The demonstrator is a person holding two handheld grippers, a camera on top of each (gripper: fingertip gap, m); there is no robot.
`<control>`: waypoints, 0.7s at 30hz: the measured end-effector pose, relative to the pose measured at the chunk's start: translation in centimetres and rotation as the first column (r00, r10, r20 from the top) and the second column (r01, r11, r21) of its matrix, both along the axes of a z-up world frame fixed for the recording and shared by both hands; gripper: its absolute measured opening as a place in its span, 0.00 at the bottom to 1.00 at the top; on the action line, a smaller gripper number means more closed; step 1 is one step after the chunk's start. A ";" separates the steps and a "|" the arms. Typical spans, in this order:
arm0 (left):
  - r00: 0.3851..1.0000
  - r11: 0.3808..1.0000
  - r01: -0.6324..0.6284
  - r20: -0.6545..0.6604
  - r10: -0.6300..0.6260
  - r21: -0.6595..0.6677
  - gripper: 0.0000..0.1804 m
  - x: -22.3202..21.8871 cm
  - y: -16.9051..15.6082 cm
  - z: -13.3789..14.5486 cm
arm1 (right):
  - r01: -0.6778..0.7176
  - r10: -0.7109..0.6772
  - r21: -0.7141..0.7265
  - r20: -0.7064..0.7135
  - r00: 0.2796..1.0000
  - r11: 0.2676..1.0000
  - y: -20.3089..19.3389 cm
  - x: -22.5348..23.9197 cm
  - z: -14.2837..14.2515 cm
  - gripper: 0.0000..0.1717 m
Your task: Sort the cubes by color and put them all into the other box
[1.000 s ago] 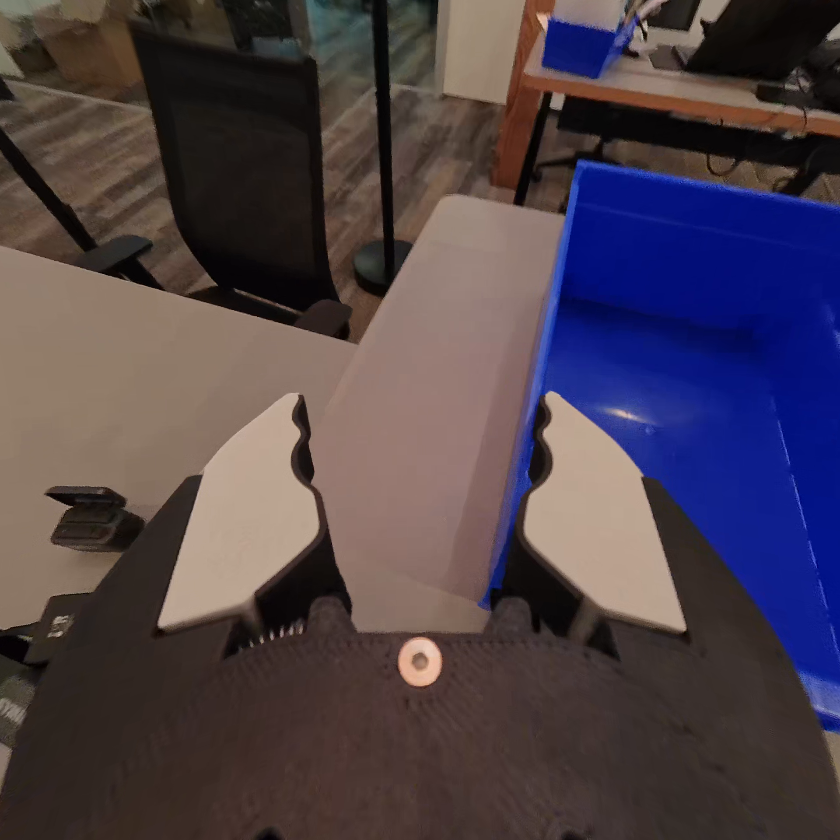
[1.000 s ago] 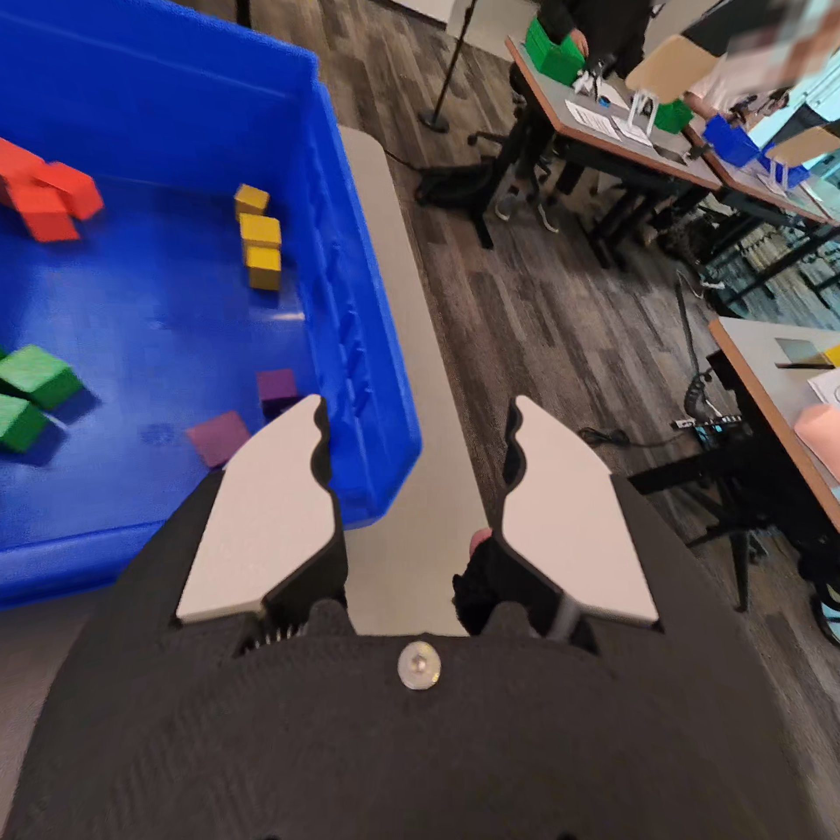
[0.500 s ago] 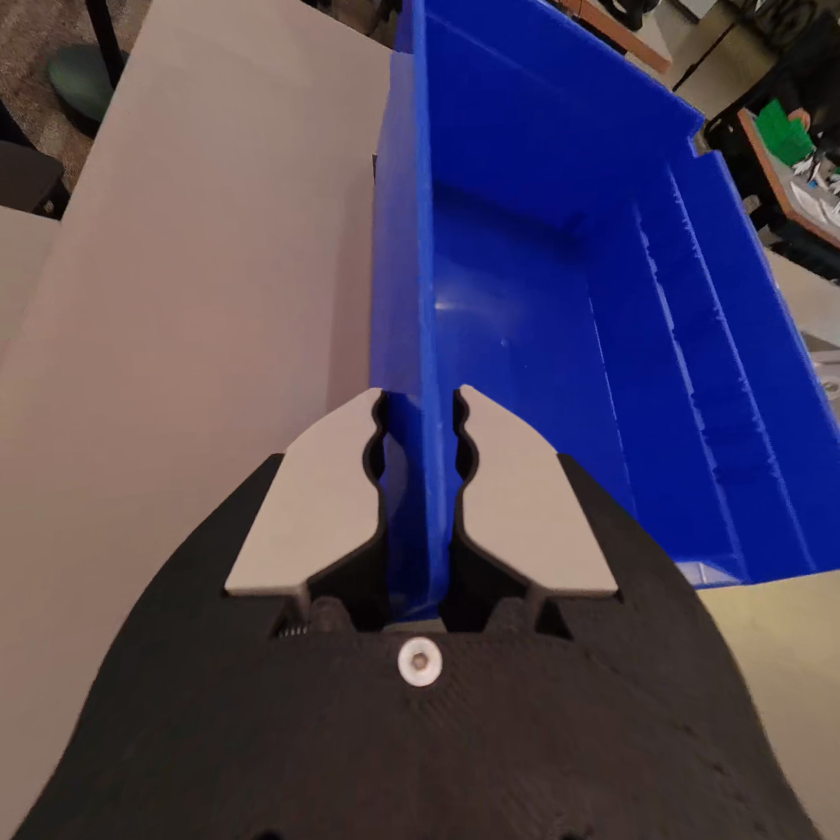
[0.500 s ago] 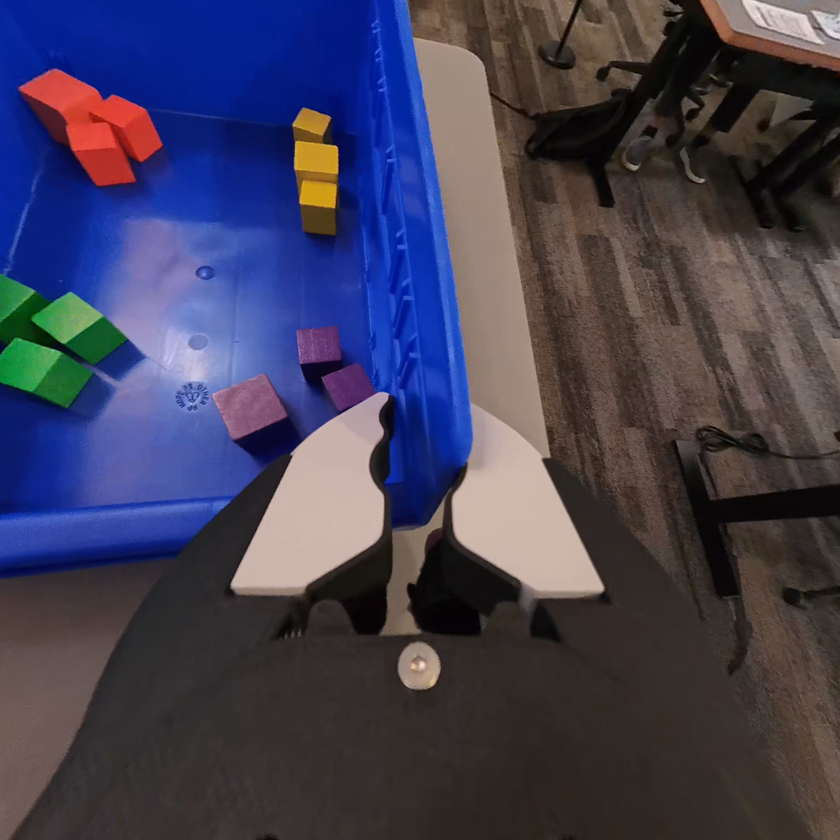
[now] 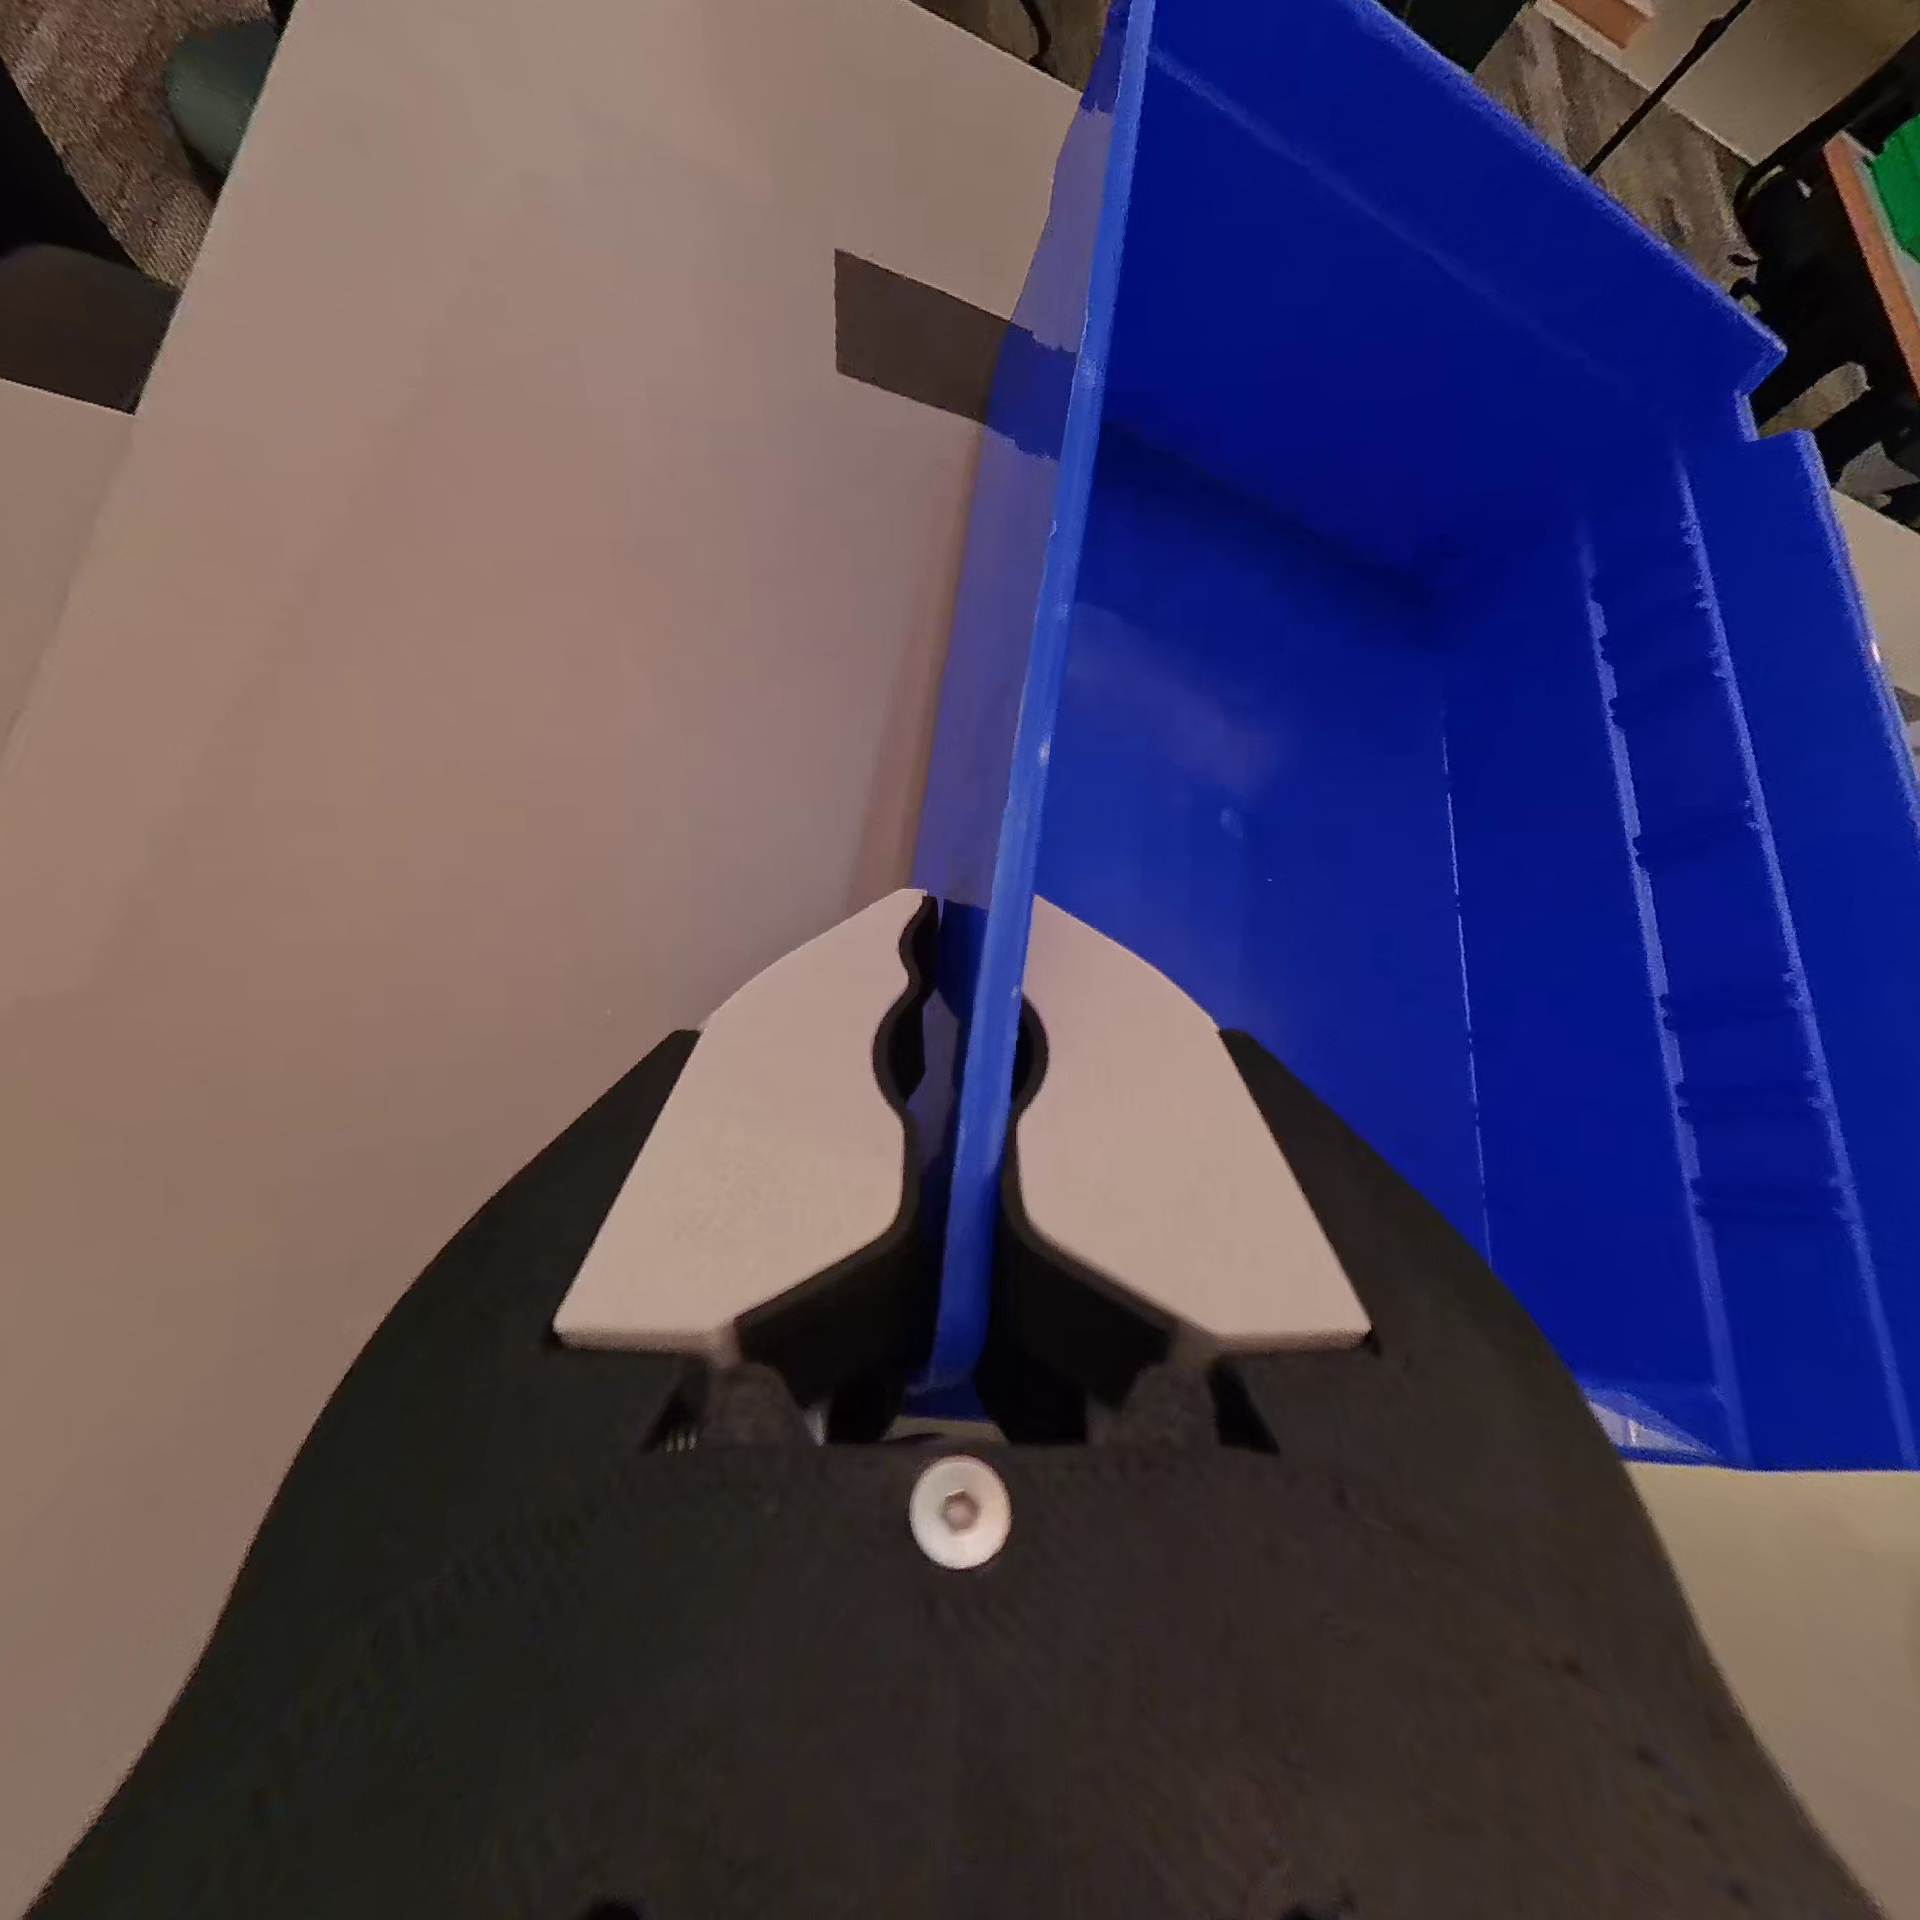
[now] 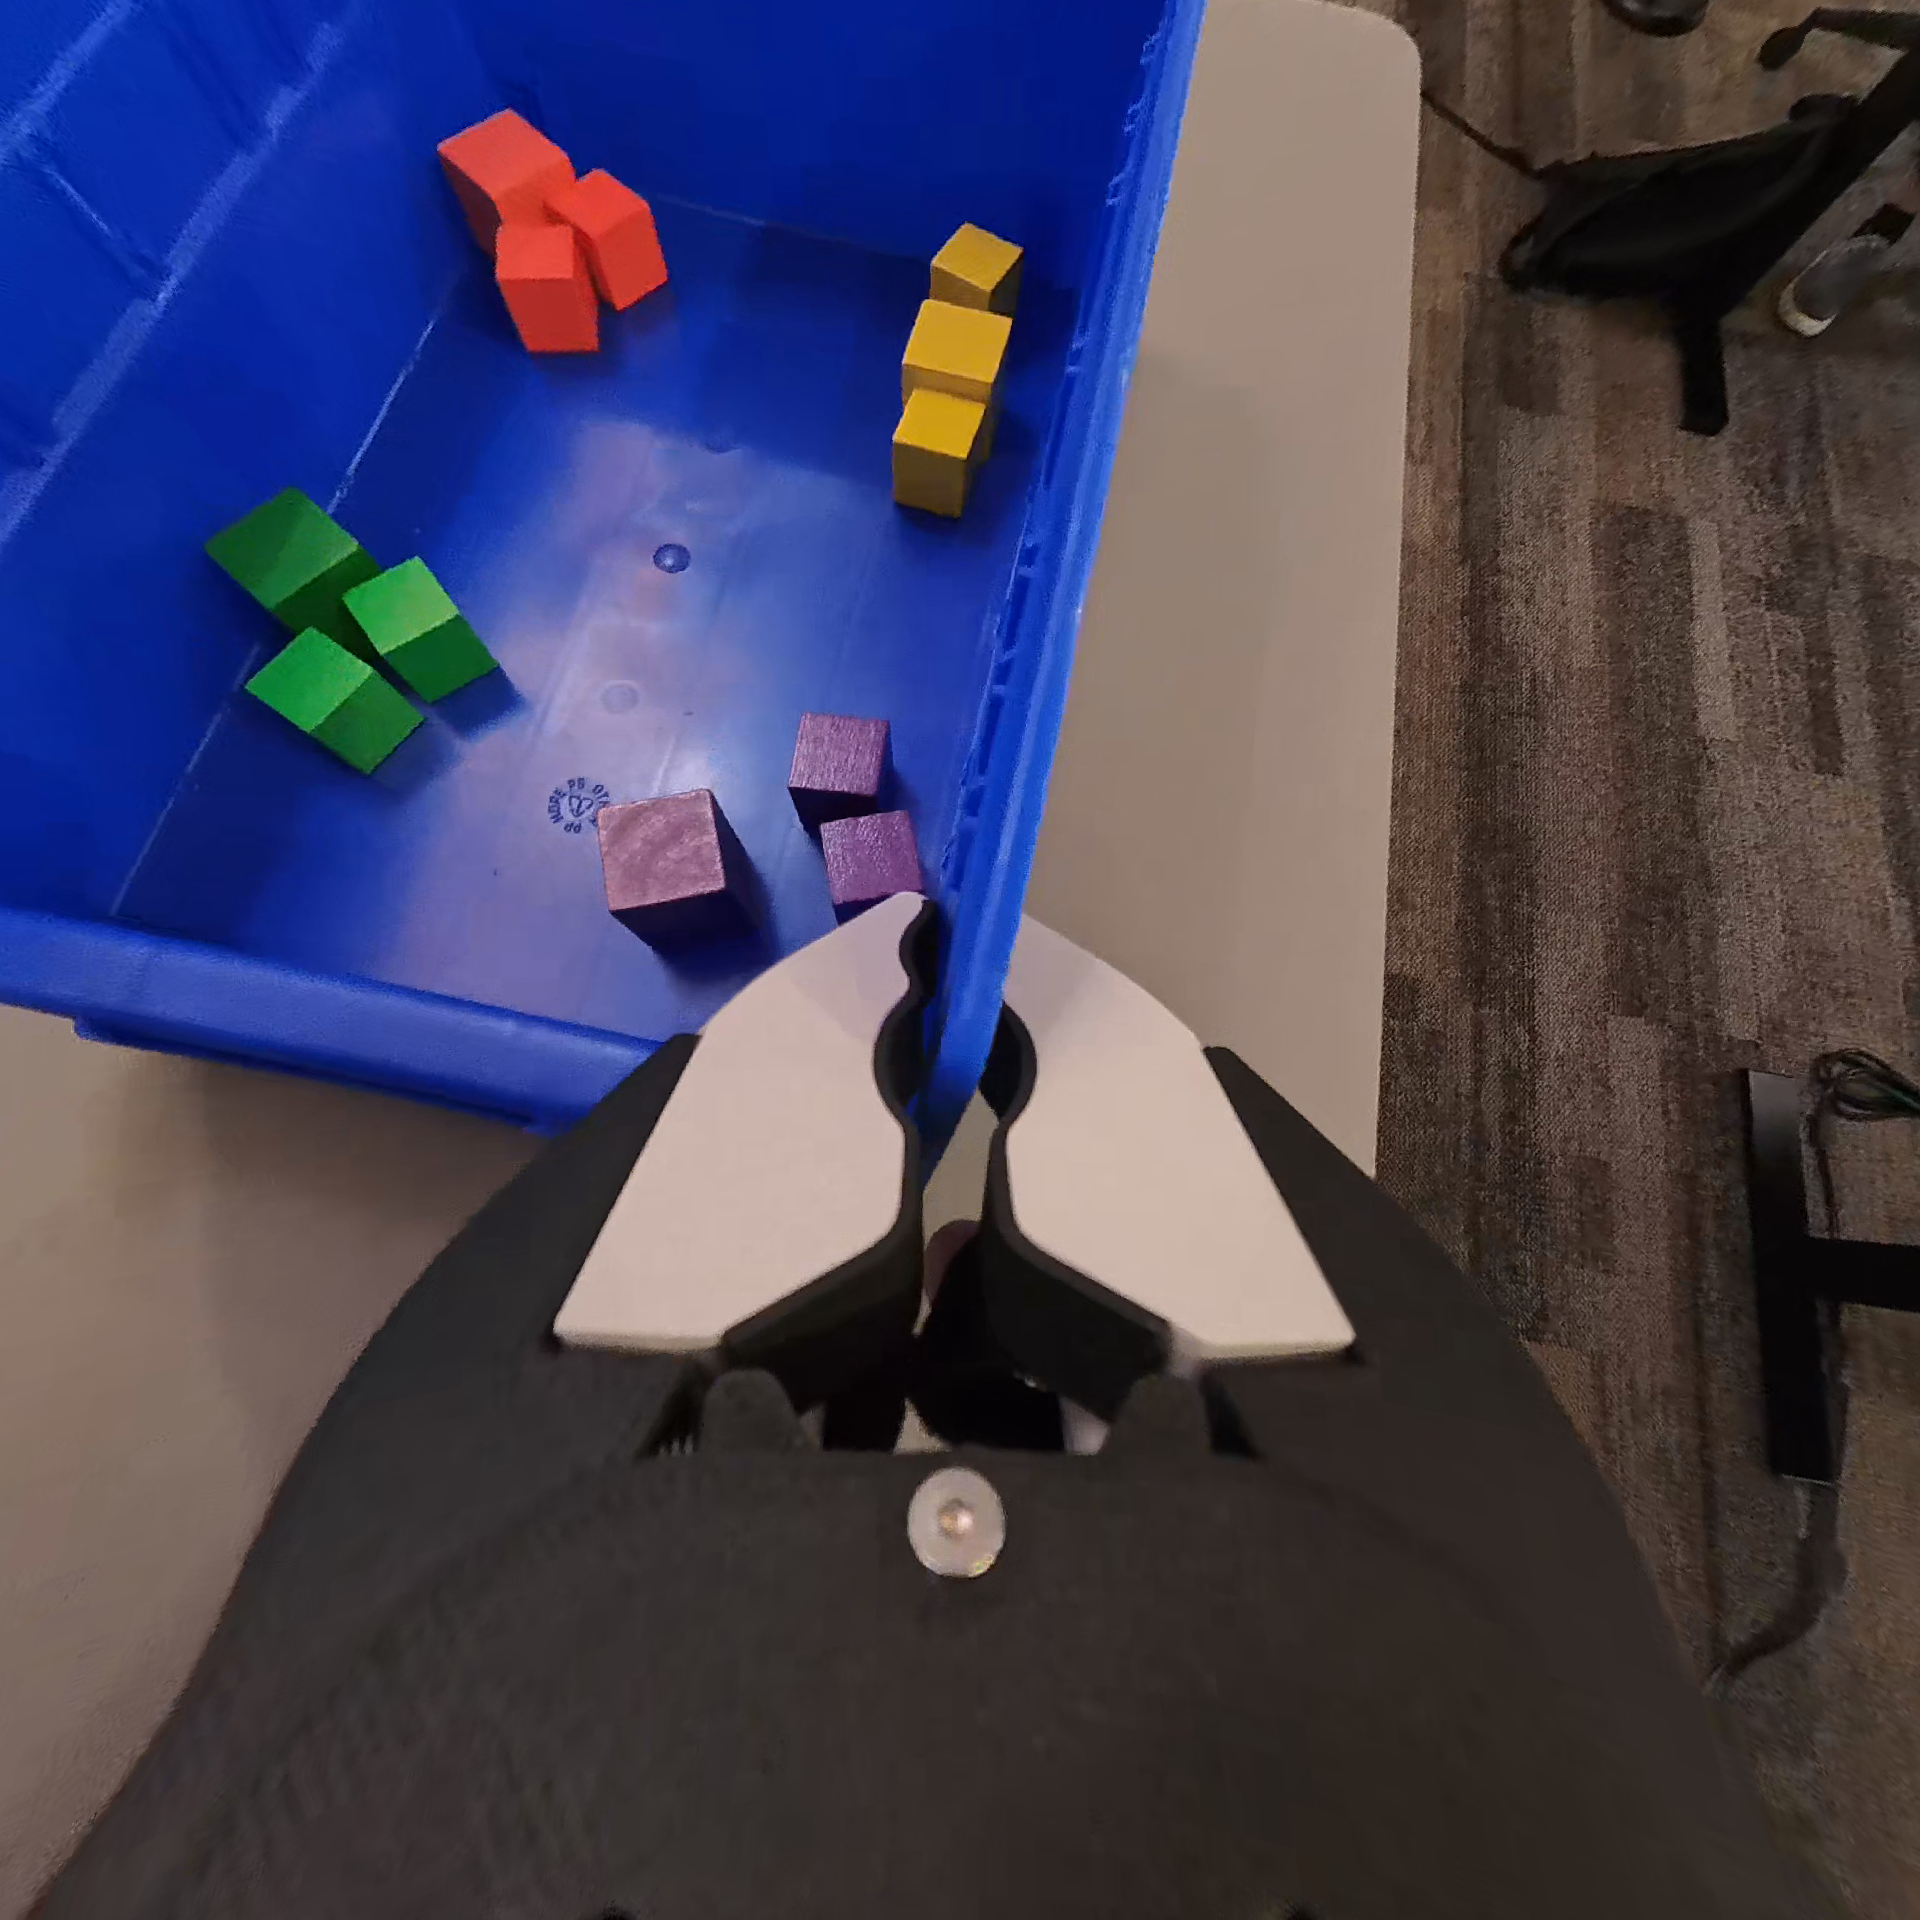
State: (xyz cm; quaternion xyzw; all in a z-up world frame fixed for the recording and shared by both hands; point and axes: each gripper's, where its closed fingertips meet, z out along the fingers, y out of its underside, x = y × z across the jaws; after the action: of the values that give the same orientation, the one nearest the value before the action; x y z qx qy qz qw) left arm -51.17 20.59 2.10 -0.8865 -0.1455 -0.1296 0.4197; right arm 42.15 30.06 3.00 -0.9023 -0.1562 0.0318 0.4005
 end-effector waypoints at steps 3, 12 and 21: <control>1.000 1.000 0.004 -0.002 -0.004 -0.013 0.04 0.8 -1.5 0.2 | -0.021 0.021 -0.021 -0.020 1.000 1.000 -1.1 0.2 0.2 0.03; 0.999 0.999 -0.015 0.036 0.014 0.033 0.04 2.9 -6.5 2.5 | -0.229 0.223 -0.100 -0.062 0.973 0.968 -5.5 -0.3 1.6 0.03; 0.996 0.996 -0.027 0.084 0.020 0.083 0.04 5.2 -11.0 4.2 | -0.536 0.529 -0.118 -0.088 0.844 0.836 -9.2 -5.4 2.0 0.03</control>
State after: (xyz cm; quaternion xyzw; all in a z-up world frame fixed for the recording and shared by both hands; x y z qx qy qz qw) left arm -45.93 9.59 6.26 -0.8600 -0.1679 -0.1675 0.4518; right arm 36.73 20.82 5.04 -0.8476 -0.3878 0.1760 0.3166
